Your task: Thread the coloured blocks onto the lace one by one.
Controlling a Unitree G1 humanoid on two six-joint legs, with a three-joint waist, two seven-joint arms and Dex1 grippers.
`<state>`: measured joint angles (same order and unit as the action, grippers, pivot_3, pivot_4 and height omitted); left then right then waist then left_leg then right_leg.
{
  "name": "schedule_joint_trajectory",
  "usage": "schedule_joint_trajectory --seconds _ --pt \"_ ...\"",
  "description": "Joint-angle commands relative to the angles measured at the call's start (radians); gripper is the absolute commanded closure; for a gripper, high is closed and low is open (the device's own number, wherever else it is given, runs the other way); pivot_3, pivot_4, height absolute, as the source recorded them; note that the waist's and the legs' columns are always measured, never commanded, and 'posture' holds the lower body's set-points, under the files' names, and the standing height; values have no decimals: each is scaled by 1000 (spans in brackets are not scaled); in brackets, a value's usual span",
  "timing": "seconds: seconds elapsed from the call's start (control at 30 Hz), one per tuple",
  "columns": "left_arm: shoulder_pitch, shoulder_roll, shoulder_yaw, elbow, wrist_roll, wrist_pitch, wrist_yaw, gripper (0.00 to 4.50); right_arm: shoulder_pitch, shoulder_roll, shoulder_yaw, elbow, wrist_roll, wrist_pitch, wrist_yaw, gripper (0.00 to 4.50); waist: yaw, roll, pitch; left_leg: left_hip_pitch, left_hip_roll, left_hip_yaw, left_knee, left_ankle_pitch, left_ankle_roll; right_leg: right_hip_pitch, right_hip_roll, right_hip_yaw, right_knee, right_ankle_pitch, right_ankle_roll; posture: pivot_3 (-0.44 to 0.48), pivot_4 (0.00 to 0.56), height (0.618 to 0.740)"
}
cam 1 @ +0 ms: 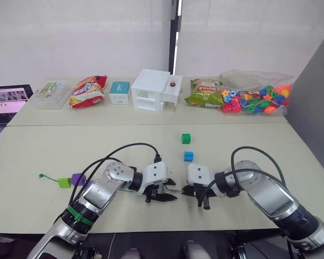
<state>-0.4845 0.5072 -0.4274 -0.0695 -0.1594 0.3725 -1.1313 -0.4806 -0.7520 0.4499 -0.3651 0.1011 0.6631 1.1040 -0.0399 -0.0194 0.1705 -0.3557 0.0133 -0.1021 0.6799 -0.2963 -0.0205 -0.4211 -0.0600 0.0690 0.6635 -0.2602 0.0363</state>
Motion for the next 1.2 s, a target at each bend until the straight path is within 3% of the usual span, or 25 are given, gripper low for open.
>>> schedule_joint_trajectory --seconds 0.03,0.13,0.63,0.93,1.07,1.13,1.2 --pt "-17 -10 13 -11 -4 -18 -1 3522 -16 2 -28 -38 15 5 -3 4500 0 0 0 0 0 0 0 0 0 0 0 0 0 0 0 0 150 740" --pt "-19 -15 15 -11 -4 -17 0 4482 -16 1 -28 -38 16 7 -4 4500 0 0 0 0 0 0 0 0 0 0 0 0 0 0 0 0 150 740" --pt "-19 -15 30 -28 -27 0 -16 4482 5 1 -24 -48 7 -10 -11 4500 0 0 0 0 0 0 0 0 0 0 0 0 0 0 0 0 150 740" --pt "3 57 72 -50 -37 -1 -57 4500 138 -4 -272 -173 134 110 -113 1480 3 0 0 0 0 0 0 0 0 0 0 0 0 0 0 0 150 740" --pt "43 145 142 -91 -71 22 -79 4500 260 112 -426 -241 168 199 -300 120 -1 0 0 0 0 0 -1 0 0 0 0 0 0 0 0 0 150 740" --pt "59 175 165 -112 -88 36 -85 4500 297 165 -442 -263 163 215 -374 56 -2 0 0 0 1 0 -1 0 0 0 0 0 0 0 0 0 150 740" --pt "86 213 202 -147 -115 67 -87 4500 345 305 -425 -278 118 200 -538 56 -3 0 0 0 1 0 -1 0 0 0 0 0 0 0 0 0 150 740"
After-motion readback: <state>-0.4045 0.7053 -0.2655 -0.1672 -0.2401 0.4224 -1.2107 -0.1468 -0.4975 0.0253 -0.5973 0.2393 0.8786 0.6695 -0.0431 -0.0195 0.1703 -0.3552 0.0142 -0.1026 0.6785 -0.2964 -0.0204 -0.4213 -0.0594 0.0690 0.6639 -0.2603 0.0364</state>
